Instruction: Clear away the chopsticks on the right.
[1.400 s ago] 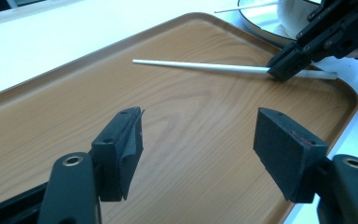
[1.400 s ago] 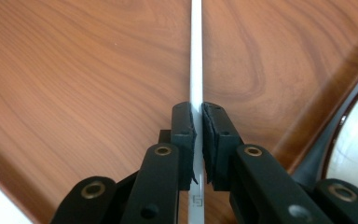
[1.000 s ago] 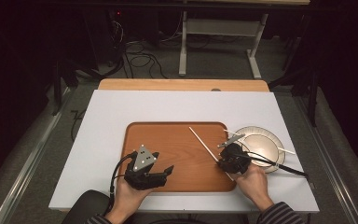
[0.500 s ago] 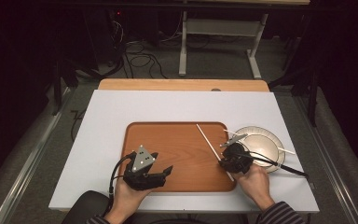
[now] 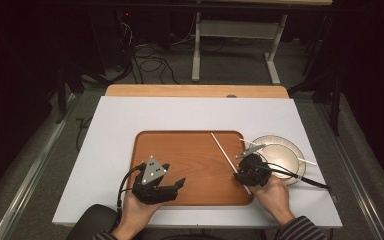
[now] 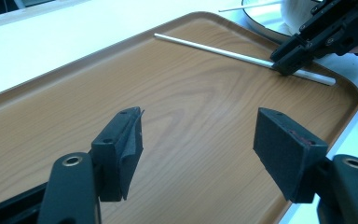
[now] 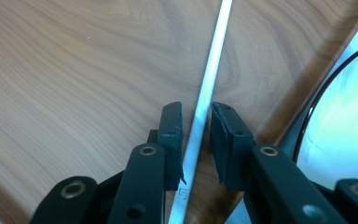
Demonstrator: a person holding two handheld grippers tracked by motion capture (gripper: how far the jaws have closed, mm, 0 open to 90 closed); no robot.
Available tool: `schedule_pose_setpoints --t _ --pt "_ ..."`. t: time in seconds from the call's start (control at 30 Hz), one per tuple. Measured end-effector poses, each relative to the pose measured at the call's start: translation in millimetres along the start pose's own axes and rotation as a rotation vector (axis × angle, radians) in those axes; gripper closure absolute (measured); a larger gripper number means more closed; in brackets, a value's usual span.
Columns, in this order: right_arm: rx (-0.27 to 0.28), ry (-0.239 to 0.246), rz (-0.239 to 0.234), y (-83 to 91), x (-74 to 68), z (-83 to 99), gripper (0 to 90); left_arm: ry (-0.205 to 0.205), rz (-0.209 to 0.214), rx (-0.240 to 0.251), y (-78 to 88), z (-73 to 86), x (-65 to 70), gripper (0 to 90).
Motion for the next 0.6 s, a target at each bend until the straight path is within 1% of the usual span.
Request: schedule_pose_setpoints --t 0.07,0.2,0.3,0.33,0.37,0.47,0.53,0.57,0.6 --pt "0.004 -0.002 -0.003 0.8 -0.7 -0.3 75.4 0.0 0.001 -0.001 -0.2 0.0 -0.1 33.2" --pt "0.016 -0.003 0.006 5.8 -0.8 -0.8 74.1 0.001 0.0 0.0 -0.1 -0.1 -0.6 33.2" --pt "0.031 0.006 0.003 11.9 -0.4 -0.2 73.4 0.002 -0.002 0.001 0.5 -0.5 -1.7 33.3" --pt "0.037 0.015 -0.001 14.7 -0.4 -0.1 73.3 0.005 -0.003 0.002 0.5 -0.7 -2.1 33.3" --pt "0.045 0.011 -0.011 17.7 -0.8 -0.3 73.3 0.006 -0.004 0.002 0.4 -0.8 -2.5 33.3" --pt "0.091 -0.001 -0.036 30.1 -0.2 -2.3 73.3 0.006 -0.007 0.001 0.0 -1.1 -3.5 33.2" --pt "0.125 0.0 -0.046 39.8 2.1 -2.5 73.3 0.006 -0.008 -0.001 -0.3 -1.1 -3.8 33.2" --pt "0.16 0.023 -0.056 50.3 4.9 -1.6 73.0 0.005 -0.007 -0.004 -0.6 -1.1 -3.9 33.3" --pt "0.16 0.023 -0.056 50.3 4.9 -1.6 73.0 0.005 -0.008 -0.006 -1.1 -1.2 -4.1 33.3"
Point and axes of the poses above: each handheld gripper's, and its own axes: y roughly backward along the jaws, z roughly out of its underside, x roughly to its right, the point moved 5 cm from there along -y, roughly forward along the jaws, and after that the axes turned 13 degrees about y, right-handed, at the moved point
